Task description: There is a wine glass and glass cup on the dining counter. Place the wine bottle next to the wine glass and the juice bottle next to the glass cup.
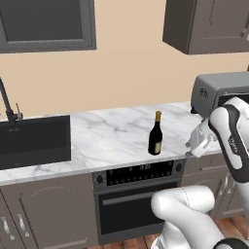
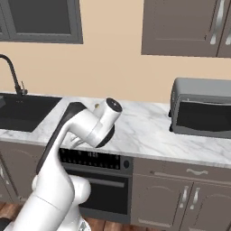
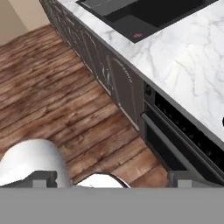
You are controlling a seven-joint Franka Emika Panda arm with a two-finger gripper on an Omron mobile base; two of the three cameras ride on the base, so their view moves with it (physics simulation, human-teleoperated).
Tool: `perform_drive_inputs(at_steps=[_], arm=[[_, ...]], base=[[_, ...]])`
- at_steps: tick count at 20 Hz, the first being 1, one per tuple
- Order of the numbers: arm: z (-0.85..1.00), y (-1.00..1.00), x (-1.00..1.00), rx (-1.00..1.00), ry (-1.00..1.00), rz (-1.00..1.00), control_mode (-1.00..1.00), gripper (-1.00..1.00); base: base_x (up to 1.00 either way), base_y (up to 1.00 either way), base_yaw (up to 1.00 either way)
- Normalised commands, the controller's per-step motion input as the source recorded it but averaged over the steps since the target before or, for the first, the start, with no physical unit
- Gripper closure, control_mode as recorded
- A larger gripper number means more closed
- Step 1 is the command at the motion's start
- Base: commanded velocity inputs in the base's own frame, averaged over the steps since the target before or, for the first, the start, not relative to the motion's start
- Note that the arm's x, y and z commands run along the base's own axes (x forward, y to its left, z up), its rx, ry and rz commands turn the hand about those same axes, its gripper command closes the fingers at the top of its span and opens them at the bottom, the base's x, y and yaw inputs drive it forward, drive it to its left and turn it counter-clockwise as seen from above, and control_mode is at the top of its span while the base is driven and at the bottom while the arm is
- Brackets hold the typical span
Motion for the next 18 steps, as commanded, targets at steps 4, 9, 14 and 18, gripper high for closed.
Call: perform_drive_inputs(at_steps=[4, 9, 14, 18], arm=[[-0.09, -0.47, 0.17, 0.17, -0.02, 0.0, -1.0, -1.0], [-0.06, -0.33, 0.15, 0.23, -0.1, 0.01, -1.0, -1.0], [-0.12, -0.14, 0.2, 0.14, -0.2, 0.01, -1.0, -1.0], [-0.09, -0.2, 0.4, 0.02, -0.1, 0.0, -1.0, -1.0]], base=[[0.0, 0.0, 0.0], [0.0, 0.0, 0.0], [0.0, 0.0, 0.0], [0.0, 0.0, 0.0]])
